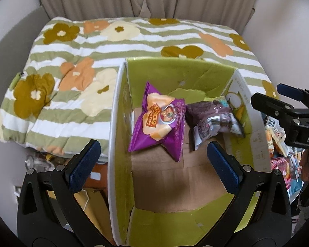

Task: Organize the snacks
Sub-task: 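Open left tool over box while right tool releases brown bag inside, then move both tools back over the snack pile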

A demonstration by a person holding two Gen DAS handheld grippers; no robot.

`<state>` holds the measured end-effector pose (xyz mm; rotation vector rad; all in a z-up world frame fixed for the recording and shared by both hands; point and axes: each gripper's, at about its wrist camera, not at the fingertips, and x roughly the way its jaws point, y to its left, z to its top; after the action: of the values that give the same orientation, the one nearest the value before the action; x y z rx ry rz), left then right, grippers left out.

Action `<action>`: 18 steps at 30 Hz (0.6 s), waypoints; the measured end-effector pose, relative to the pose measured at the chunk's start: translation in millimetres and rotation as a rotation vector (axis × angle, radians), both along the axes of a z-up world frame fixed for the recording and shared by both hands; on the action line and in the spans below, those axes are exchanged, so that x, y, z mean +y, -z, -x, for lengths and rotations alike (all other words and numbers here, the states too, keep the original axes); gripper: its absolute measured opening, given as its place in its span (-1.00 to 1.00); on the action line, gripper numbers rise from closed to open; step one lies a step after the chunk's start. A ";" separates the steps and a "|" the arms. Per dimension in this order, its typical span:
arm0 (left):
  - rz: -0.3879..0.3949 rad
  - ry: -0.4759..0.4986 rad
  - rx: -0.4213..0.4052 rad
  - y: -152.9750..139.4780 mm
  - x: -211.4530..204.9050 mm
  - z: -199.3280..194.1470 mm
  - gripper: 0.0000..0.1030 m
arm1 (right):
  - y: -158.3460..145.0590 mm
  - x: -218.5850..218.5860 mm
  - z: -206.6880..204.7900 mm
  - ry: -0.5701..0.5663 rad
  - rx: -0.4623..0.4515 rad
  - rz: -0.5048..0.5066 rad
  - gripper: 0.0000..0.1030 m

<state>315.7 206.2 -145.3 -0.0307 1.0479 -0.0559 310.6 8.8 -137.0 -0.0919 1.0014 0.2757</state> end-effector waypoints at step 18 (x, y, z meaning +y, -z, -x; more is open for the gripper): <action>0.026 -0.047 -0.198 -73.1 -100.5 112.1 0.99 | -73.5 -107.5 123.6 0.007 -0.173 -0.125 1.00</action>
<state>203.6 105.7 -72.2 -0.0720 0.8483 -0.0294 187.0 -98.7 -63.5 0.0012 0.8108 0.3180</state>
